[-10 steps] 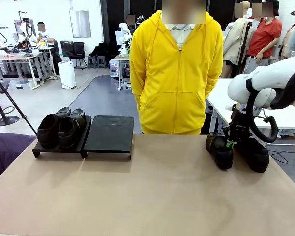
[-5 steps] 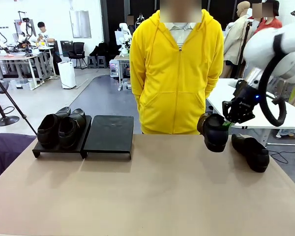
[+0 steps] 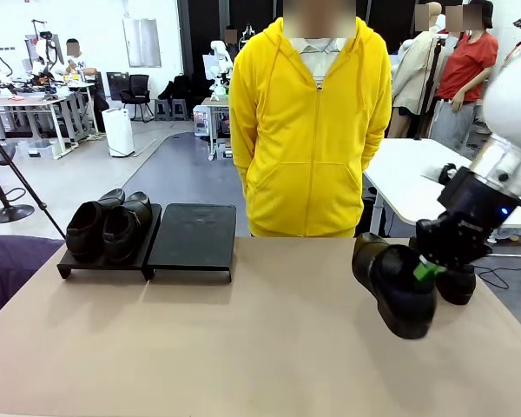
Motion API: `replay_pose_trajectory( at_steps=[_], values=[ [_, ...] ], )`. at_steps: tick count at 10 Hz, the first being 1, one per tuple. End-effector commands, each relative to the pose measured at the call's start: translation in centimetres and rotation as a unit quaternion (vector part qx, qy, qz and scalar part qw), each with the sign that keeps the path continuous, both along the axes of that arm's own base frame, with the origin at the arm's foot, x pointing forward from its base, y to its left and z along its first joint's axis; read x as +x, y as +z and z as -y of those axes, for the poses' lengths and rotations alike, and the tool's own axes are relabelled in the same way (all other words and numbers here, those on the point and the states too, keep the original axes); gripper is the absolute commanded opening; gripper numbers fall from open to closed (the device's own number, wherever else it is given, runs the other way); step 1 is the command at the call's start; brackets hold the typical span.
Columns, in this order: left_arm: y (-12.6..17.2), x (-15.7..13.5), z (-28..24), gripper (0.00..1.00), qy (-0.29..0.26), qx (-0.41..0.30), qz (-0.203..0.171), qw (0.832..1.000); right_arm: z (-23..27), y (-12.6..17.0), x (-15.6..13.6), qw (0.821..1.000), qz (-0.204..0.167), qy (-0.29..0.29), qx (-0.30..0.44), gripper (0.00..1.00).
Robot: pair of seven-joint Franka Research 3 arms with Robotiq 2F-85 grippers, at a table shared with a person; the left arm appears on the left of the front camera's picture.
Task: Organize the shoes by placing them on the stand.
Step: Pick up one Shoe and place it in the middle of the table.
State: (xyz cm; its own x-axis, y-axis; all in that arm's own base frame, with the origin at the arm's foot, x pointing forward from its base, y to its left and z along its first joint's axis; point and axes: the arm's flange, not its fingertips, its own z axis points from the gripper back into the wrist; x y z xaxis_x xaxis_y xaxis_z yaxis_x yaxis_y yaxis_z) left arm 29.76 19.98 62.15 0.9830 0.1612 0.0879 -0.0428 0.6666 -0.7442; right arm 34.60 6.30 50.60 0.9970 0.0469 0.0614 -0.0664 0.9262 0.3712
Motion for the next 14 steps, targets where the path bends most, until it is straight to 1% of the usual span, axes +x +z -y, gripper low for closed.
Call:
replay_pose_trajectory(
  at_steps=[1,2,4,5,6,7,8,9,10,12,13,14],
  values=[
    [0.0,-0.4,0.1,1.00,-0.001,0.005,-0.004,1.000,0.7,0.8,1.4,0.995,0.063,-0.060,-0.052,0.00],
    [0.0,-0.4,0.1,1.00,-0.001,0.005,-0.004,1.000,0.0,0.0,0.0,1.000,0.000,0.000,0.000,0.00],
    [0.0,-0.4,0.1,1.00,-0.001,0.005,-0.004,1.000,0.0,0.0,0.0,1.000,0.000,0.000,0.000,0.00],
    [0.0,-0.4,0.1,1.00,-0.001,0.005,-0.004,1.000,0.3,-0.2,-0.7,1.000,0.018,-0.011,-0.017,0.00],
    [0.0,-0.4,0.1,1.00,-0.001,0.005,-0.004,1.000,-1.9,-1.4,-1.0,0.999,0.039,-0.003,-0.017,0.00],
    [0.0,-0.4,0.1,1.00,-0.001,0.005,-0.004,1.000,-4.8,-3.2,-1.6,0.998,0.060,0.022,-0.016,0.00],
    [0.0,-0.4,0.1,1.00,-0.001,0.005,-0.004,1.000,-7.7,-5.0,-1.9,0.996,0.078,0.016,-0.026,0.00],
    [0.0,-0.4,0.1,1.00,-0.001,0.005,-0.004,1.000,-10.5,-6.9,-1.7,0.995,0.085,0.012,-0.043,0.00],
    [0.0,-0.4,0.1,1.00,-0.001,0.005,-0.004,1.000,-13.5,-9.0,-1.2,0.995,0.091,0.025,-0.044,0.00],
    [0.0,-0.4,0.1,1.00,-0.001,0.005,-0.004,1.000,-18.2,-12.7,1.1,0.995,0.072,0.066,-0.001,0.00],
    [0.0,-0.4,0.1,1.00,-0.001,0.005,-0.004,1.000,-20.2,-14.1,2.3,0.996,0.055,0.066,0.011,0.00],
    [0.0,-0.4,0.1,1.00,-0.001,0.005,-0.004,1.000,-21.7,-15.2,2.8,0.997,0.037,0.065,0.015,0.00]
  ],
)
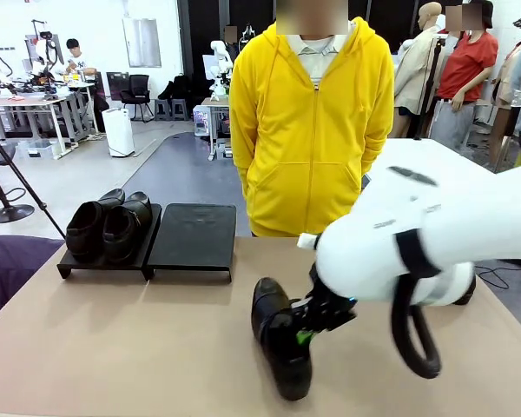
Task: Organize the shoes by placing them on the stand.
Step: Pick up one Shoe and place it in the middle of the table.
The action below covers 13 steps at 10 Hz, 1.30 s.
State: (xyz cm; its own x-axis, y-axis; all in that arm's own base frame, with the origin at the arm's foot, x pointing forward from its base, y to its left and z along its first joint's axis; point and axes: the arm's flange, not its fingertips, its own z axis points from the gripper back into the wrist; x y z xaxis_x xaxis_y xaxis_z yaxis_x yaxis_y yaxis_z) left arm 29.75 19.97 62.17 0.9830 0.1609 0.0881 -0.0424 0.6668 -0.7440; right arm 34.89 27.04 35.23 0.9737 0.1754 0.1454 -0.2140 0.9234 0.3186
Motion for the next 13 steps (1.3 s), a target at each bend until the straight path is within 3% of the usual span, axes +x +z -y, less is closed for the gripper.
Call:
replay_pose_trajectory(
  at_steps=[1,5,9,10,11,12,13],
  values=[
    [-0.04,-0.34,0.07,1.00,-0.001,0.005,-0.004,1.000,-2.08,-0.31,2.40,0.999,-0.021,0.015,0.043,0.00],
    [-0.04,-0.34,0.07,1.00,-0.001,0.005,-0.004,1.000,-2.50,-0.37,2.62,0.997,-0.049,0.007,0.056,0.00],
    [-0.04,-0.34,0.07,1.00,-0.001,0.005,-0.004,1.000,-2.27,-0.37,2.77,0.997,-0.047,-0.010,0.062,0.00],
    [-0.04,-0.34,0.07,1.00,-0.001,0.005,-0.004,1.000,-2.30,-0.33,2.81,0.997,-0.048,-0.011,0.062,0.18],
    [-0.04,-0.34,0.07,1.00,-0.001,0.005,-0.004,1.000,-2.33,-0.31,2.80,0.996,-0.052,-0.006,0.065,0.76],
    [-0.04,-0.34,0.07,1.00,-0.001,0.005,-0.004,1.000,-2.28,-0.15,2.75,0.996,-0.051,-0.006,0.071,1.00],
    [-0.04,-0.34,0.07,1.00,-0.001,0.005,-0.004,1.000,-1.92,0.29,2.67,0.996,-0.047,-0.004,0.081,1.00]
  ],
)
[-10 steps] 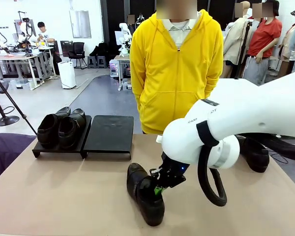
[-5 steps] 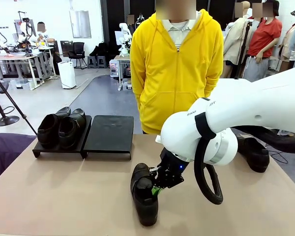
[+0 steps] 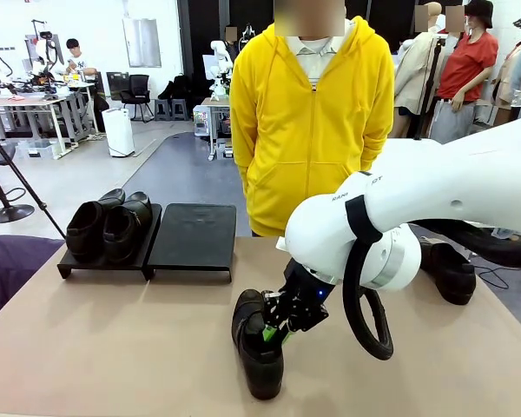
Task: Organize the shoes by placing them on the stand.
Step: Pick up one Shoe and place it in the middle of the table.
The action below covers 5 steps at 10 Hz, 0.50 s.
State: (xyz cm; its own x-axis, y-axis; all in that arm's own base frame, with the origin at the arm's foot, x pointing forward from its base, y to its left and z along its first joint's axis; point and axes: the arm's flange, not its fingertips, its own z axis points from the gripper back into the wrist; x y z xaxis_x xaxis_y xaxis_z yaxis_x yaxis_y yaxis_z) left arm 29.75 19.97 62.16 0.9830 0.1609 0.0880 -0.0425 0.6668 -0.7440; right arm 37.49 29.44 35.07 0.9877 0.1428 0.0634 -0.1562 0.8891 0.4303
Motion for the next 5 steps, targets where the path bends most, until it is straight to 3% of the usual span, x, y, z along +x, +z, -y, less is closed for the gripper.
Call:
replay_pose_trajectory(
  at_steps=[1,3,5],
  values=[
    [0.0,-0.3,0.1,1.00,-0.001,0.005,-0.004,1.000,1.2,1.2,0.0,0.997,-0.014,0.020,0.071,1.00],
    [0.0,-0.3,0.1,1.00,-0.001,0.005,-0.004,1.000,3.9,4.3,-1.0,0.989,-0.024,0.049,0.139,1.00],
    [0.0,-0.3,0.1,1.00,-0.001,0.005,-0.004,1.000,8.6,9.3,-3.8,0.988,-0.001,0.064,0.141,1.00]
  ],
)
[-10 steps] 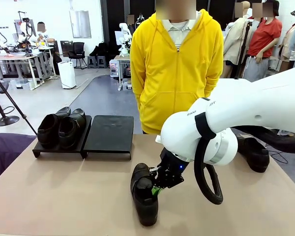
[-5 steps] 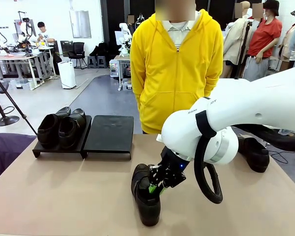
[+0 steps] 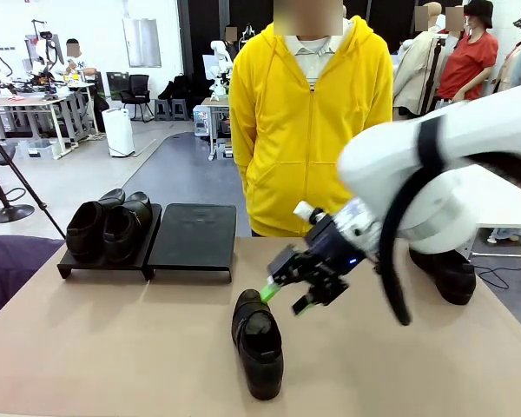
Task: Organize the shoes by placing them on the stand.
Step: Pick up one Shoe and place it in the middle of the table.
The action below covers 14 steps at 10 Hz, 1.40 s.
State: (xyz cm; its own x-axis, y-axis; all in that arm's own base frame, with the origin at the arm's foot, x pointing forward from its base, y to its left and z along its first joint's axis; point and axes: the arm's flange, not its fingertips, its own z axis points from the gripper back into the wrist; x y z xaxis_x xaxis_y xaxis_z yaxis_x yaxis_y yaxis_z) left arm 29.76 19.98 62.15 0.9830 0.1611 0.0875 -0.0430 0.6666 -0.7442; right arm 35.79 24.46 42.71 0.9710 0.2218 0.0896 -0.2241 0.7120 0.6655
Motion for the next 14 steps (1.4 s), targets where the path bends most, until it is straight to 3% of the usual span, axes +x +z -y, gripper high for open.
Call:
replay_pose_trajectory(
  at_steps=[1,4,6,8,9,11,12,13,14],
  values=[
    [0.0,-0.4,0.1,1.00,-0.001,0.005,-0.004,1.000,6.4,4.3,-3.6,0.999,0.026,0.032,-0.013,1.00],
    [0.0,-0.4,0.1,1.00,-0.001,0.005,-0.004,1.000,17.4,11.3,-7.8,0.997,0.016,0.082,-0.001,1.00],
    [0.0,-0.4,0.1,1.00,-0.001,0.005,-0.004,1.000,25.1,13.5,-9.7,0.999,0.032,0.023,0.011,1.00],
    [0.0,-0.4,0.1,1.00,-0.001,0.005,-0.004,1.000,32.4,13.7,-12.2,0.998,0.055,-0.019,0.029,1.00],
    [0.0,-0.4,0.1,1.00,-0.001,0.005,-0.004,1.000,35.2,13.2,-12.5,0.995,0.059,-0.073,0.046,1.00],
    [0.0,-0.4,0.1,1.00,-0.001,0.005,-0.004,1.000,39.0,11.1,-12.2,0.986,0.077,-0.115,0.090,1.00],
    [0.0,-0.4,0.1,1.00,-0.001,0.005,-0.004,1.000,38.5,10.0,-11.1,0.984,0.076,-0.151,0.061,1.00],
    [0.0,-0.4,0.1,1.00,-0.001,0.005,-0.004,1.000,38.7,12.3,-13.7,0.990,0.059,-0.110,0.072,1.00],
    [0.0,-0.4,0.1,1.00,-0.001,0.005,-0.004,1.000,38.7,12.3,-13.7,0.990,0.059,-0.110,0.072,1.00]
  ],
)
